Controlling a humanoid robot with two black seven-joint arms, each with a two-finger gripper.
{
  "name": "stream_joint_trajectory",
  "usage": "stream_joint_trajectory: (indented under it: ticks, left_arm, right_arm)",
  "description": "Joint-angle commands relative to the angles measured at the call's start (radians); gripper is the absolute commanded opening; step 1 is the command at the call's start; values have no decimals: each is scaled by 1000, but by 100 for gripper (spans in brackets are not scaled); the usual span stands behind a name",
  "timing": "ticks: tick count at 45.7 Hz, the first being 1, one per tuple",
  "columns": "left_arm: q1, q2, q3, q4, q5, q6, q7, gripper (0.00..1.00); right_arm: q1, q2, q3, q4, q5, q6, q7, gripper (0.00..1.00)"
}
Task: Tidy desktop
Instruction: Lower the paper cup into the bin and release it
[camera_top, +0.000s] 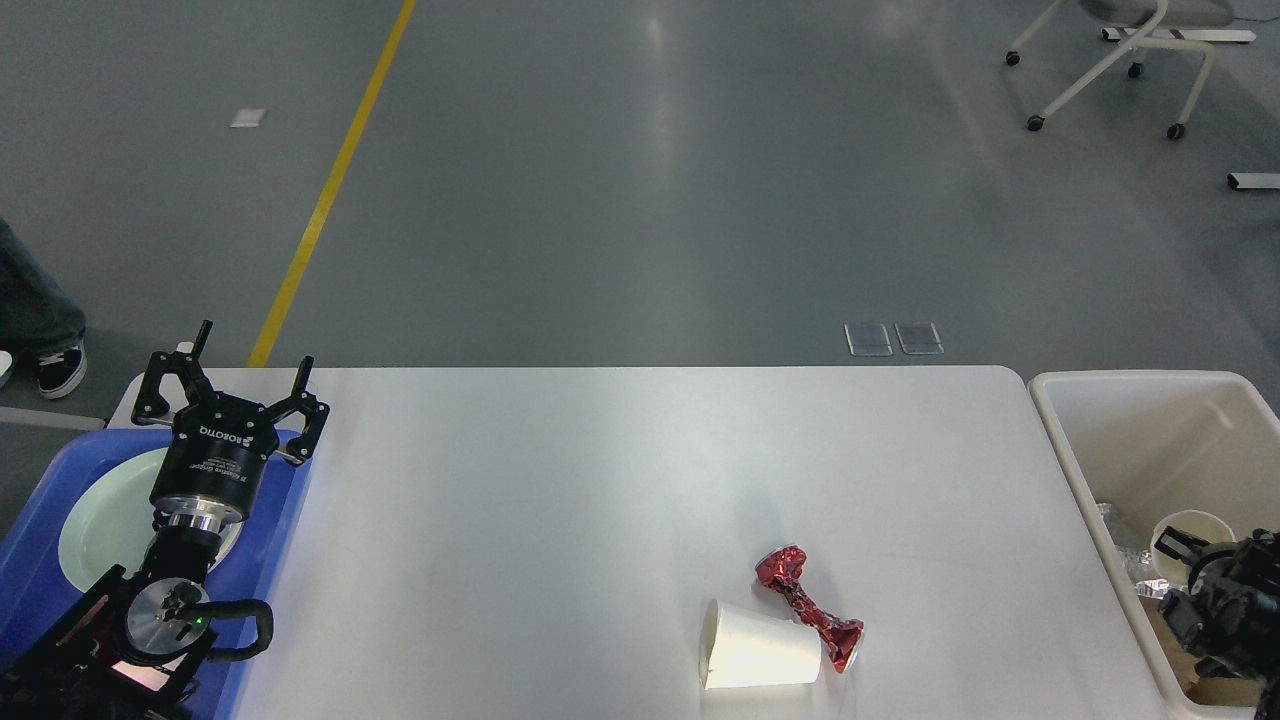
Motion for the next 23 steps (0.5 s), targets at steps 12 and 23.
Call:
stream_joint_trajectory:
  ticks: [12,23]
  left_arm:
    - [0,0,0,0,0,0,0,96]
    - [0,0,0,0,0,0,0,96]
  right_arm:
    - [-5,-1,-8,14,-2,-61,3,100]
    - [18,-2,-5,40,-16,-58,3,100]
